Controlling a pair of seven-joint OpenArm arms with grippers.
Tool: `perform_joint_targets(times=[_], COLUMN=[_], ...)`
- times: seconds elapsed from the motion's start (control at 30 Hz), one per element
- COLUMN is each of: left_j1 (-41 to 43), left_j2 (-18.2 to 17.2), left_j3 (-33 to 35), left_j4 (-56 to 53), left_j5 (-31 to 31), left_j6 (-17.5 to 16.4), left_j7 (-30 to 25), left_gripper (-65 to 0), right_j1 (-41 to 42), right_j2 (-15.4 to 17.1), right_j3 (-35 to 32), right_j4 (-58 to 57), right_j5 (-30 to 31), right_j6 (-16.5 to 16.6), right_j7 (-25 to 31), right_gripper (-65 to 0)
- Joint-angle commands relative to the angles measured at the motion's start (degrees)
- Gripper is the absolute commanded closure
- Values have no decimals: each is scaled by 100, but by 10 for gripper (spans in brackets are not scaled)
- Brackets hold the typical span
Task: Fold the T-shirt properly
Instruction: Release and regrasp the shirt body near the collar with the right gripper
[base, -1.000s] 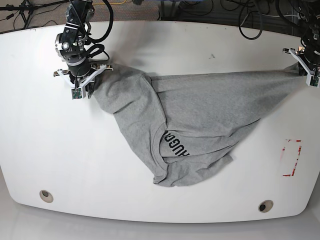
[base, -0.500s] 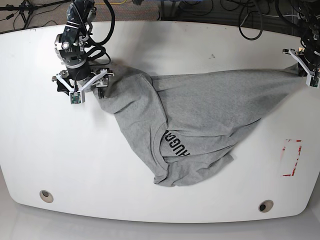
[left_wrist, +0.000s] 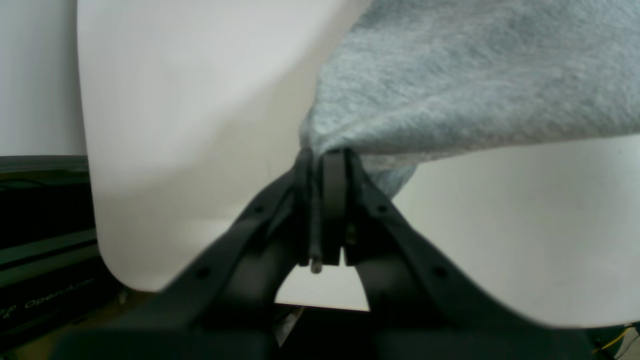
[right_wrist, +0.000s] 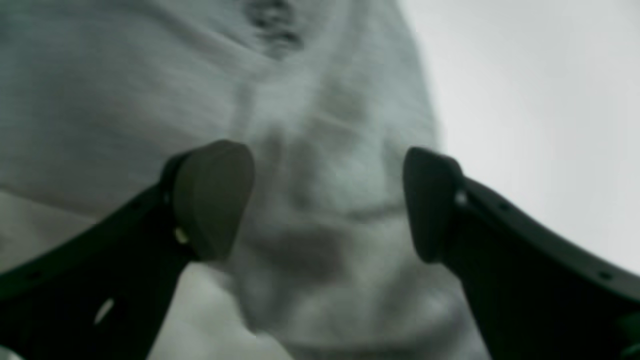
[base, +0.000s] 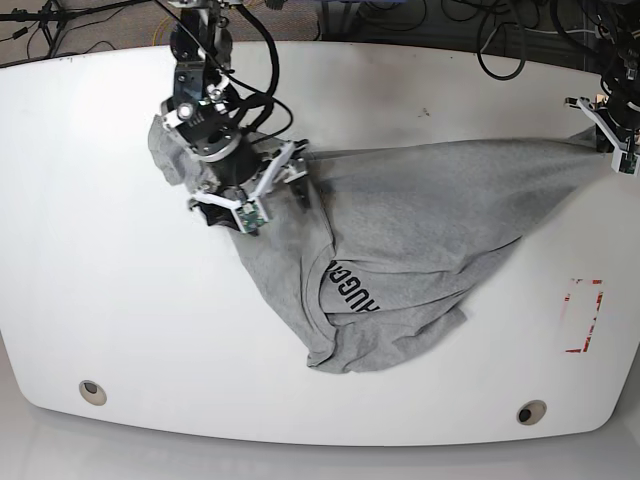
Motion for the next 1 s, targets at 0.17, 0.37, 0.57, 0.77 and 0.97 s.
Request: perform_joint_targets(times=[0.17,0.37,0.57,0.77,0.97], left_j1=[-18,-18,-18,-18,-18], left_j2=[-102,-84,-76,-67,-67], left_j3=[-55,-55,-29,-29,-29], left_j4=[84,84,84,84,84], left_j5=[-7,221,371,371,371], left_j6=[15,15,15,15,15], left_j7=[-93,-93,-93,-93,-93], left_gripper=[0,0,0,0,0], right_j1=[768,1199,1392,1419,1401], right_j2=[100,65,74,39,-75], right_j3=[-848,-866,-866,-883,-980], right_j4=[-983,-1739,-2179,-2337,-2319], right_j5=[-675,-930,-947,-947,-956], right_j6=[8,8,8,8,8], right_j7=[172,436,611,629,629], right_gripper=[-482,-480,-480,-480,-480])
